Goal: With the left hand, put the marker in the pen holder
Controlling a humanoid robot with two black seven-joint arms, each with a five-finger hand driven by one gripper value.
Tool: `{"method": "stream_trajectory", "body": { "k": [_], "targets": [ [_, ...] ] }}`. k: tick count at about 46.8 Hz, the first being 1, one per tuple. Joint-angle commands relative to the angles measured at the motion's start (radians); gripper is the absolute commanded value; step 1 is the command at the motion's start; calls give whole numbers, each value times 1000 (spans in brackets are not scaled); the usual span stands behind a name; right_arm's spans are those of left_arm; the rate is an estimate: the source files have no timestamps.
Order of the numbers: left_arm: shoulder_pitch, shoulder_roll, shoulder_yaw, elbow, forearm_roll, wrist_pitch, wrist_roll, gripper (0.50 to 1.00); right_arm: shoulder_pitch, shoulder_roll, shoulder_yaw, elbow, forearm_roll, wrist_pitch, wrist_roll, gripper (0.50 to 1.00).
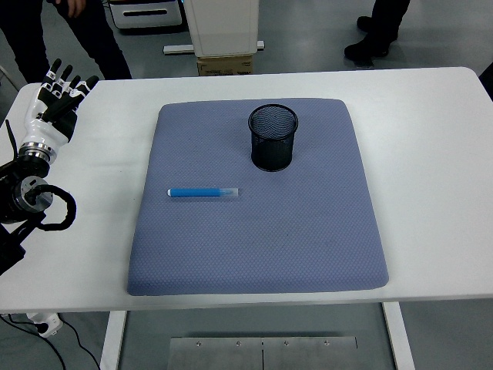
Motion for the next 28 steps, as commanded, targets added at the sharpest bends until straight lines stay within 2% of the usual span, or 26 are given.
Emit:
{"method": "stream_trajectory", "body": {
  "k": [1, 17, 19, 25, 28],
  "targets": [
    [2, 0, 0, 0, 7, 0, 0, 1000, 0, 0, 0, 0, -1, 1, 0, 1000],
    [22, -7, -1, -2, -3, -46, 3, 1000, 0, 0, 0, 0, 0, 0, 0, 1000],
    [25, -10, -1, -2, -3, -63, 3, 1000, 0, 0, 0, 0, -1, 0, 0, 1000],
    [37, -10, -3, -2, -6, -168, -3, 1000, 0, 0, 0, 0, 0, 0, 0, 1000],
    [38, -18, -3, 0, -9, -162, -3, 1000, 0, 0, 0, 0, 0, 0, 0, 1000]
  ]
}}
